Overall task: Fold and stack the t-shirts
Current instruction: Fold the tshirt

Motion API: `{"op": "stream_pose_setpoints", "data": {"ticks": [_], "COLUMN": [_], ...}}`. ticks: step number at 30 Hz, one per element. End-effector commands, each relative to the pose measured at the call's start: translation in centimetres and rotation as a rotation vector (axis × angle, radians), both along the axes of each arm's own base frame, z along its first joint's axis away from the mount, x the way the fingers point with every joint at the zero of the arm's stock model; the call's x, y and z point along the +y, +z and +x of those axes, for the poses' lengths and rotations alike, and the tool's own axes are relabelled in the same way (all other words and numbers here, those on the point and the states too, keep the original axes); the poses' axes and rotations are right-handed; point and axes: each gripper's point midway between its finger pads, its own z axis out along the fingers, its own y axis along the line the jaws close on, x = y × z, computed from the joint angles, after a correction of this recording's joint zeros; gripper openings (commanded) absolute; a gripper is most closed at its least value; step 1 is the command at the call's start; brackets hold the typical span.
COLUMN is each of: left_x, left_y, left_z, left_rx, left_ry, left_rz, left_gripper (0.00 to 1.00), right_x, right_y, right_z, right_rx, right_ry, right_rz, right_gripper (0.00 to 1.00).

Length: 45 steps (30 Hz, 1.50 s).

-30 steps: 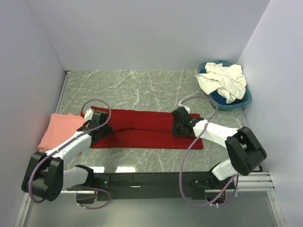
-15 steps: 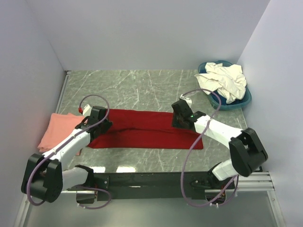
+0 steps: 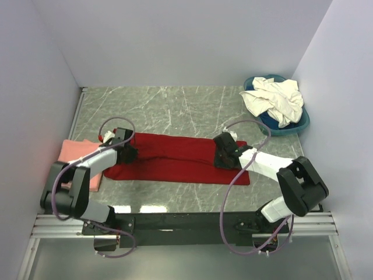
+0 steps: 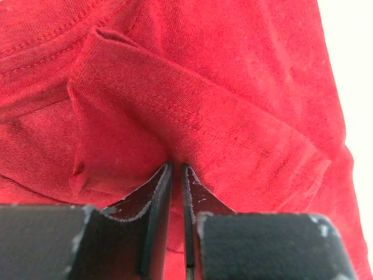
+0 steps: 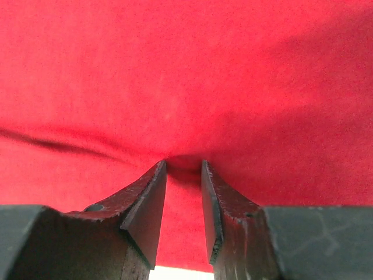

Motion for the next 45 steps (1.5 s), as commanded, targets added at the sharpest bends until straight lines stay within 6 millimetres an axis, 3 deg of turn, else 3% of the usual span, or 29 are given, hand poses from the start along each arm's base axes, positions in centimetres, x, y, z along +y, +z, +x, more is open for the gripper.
{"op": "stream_pose_setpoints", "data": {"ticks": [1,5,8,9,11,12,14,15,16,17,18,20,21,23,26,28,29,31,33,35,36,37,38,39,41,42,43,44,45], "left_x": [-1.1,-1.9,-3.2,-4.3,-5.3,-6.1,-7.8,-9.1,-11.0,-11.5,-12.7,-14.7,-15.6,-16.8,-18.1,-18.5,-18.9,-18.6,-18.1,-17.5,-16.9,-16.5,-16.0,-15.5,-13.7,-13.3,-12.6,-12.2,-12.9], "left_y": [-0.3,-1.0,-1.3,-1.2,-1.4,-1.3,-1.9,-2.5,-0.8,-2.9,-3.4,-3.5,-3.3,-2.8,-0.2,2.5,4.8,7.8,11.3,12.8,14.6,15.2,14.4,16.2,14.6,15.2,14.5,12.5,13.2], "left_z": [2.3,4.5,7.3,9.3,10.8,13.2,14.7,17.0,19.3,18.6,20.2,21.3,22.8,23.5,25.6,26.9,26.8,27.7,28.0,27.9,27.9,27.7,27.0,26.5,25.5,24.4,23.8,22.4,21.3], "left_rx": [0.006,0.045,0.064,0.061,0.089,0.072,0.094,0.083,0.031,0.075,0.066,0.047,0.002,-0.029,-0.128,-0.228,-0.28,-0.372,-0.444,-0.458,-0.485,-0.489,-0.463,-0.487,-0.421,-0.4,-0.37,-0.318,-0.331], "left_ry": [-0.008,-0.021,-0.06,-0.099,-0.149,-0.17,-0.248,-0.278,-0.344,-0.379,-0.409,-0.484,-0.524,-0.578,-0.654,-0.697,-0.738,-0.757,-0.776,-0.769,-0.746,-0.73,-0.708,-0.688,-0.585,-0.557,-0.499,-0.48,-0.483], "left_rz": [-0.012,0.003,0.004,-0.003,0.023,0.032,0.037,0.023,-0.015,-0.029,-0.047,-0.117,-0.126,-0.165,-0.214,-0.245,-0.272,-0.27,-0.256,-0.237,-0.207,-0.194,-0.184,-0.17,-0.133,-0.13,-0.116,-0.104,-0.095], "left_gripper": [0.18,0.18,0.18,0.18,0.19,0.19,0.2,0.2,0.21,0.22,0.23,0.3,0.33,0.43,0.54,0.62,0.64,0.71,0.73,0.73,0.73,0.72,0.72,0.7,0.65,0.6,0.5,0.46,0.42], "right_x": [1.2,1.7,2.8,3.2,4.3,5.1,7.1,8.4,9.7,10.7,12.0,14.6,15.5,17.9,19.5,19.2,18.7,16.8,14.8,12.2,10.9,9.6,8.8,7.4,5.5,4.7,4.1,3.6,3.4], "right_y": [-0.1,-0.3,0.3,0.5,1.5,1.9,3.5,4.0,5.0,5.4,5.8,6.7,6.9,7.7,9.4,11.0,11.4,12.1,11.8,11.2,10.7,10.3,10.0,9.6,9.1,8.7,8.3,8.0,7.7], "right_z": [-2.1,-4.3,-5.5,-5.9,-6.3,-6.6,-6.6,-7.1,-6.7,-6.8,-7.2,-6.4,-6.2,-5.4,-4.4,-3.7,-3.4,-2.7,-1.9,-1.4,-1.4,-1.4,-1.5,-1.3,-1.5,-1.7,-2.0,-2.1,-2.4], "right_rx": [0.018,0.031,0.022,0.025,-0.008,-0.004,-0.026,-0.025,-0.041,-0.038,-0.036,-0.032,-0.033,-0.027,-0.045,-0.085,-0.106,-0.152,-0.161,-0.161,-0.154,-0.162,-0.16,-0.154,-0.162,-0.152,-0.147,-0.146,-0.138], "right_ry": [0.03,0.038,0.042,0.033,0.051,0.067,0.088,0.116,0.135,0.156,0.194,0.235,0.26,0.302,0.342,0.35,0.338,0.302,0.264,0.217,0.202,0.179,0.17,0.146,0.115,0.106,0.1,0.091,0.093], "right_rz": [0.076,0.148,0.231,0.257,0.308,0.342,0.415,0.434,0.453,0.465,0.473,0.474,0.467,0.472,0.467,0.436,0.418,0.363,0.333,0.298,0.263,0.239,0.223,0.194,0.154,0.132,0.118,0.101,0.096], "right_gripper": [0.38,0.37,0.37,0.37,0.37,0.37,0.38,0.37,0.37,0.37,0.37,0.37,0.37,0.37,0.36,0.36,0.37,0.38,0.38,0.38,0.38,0.38,0.39,0.4,0.42,0.43,0.43,0.43,0.44]}}
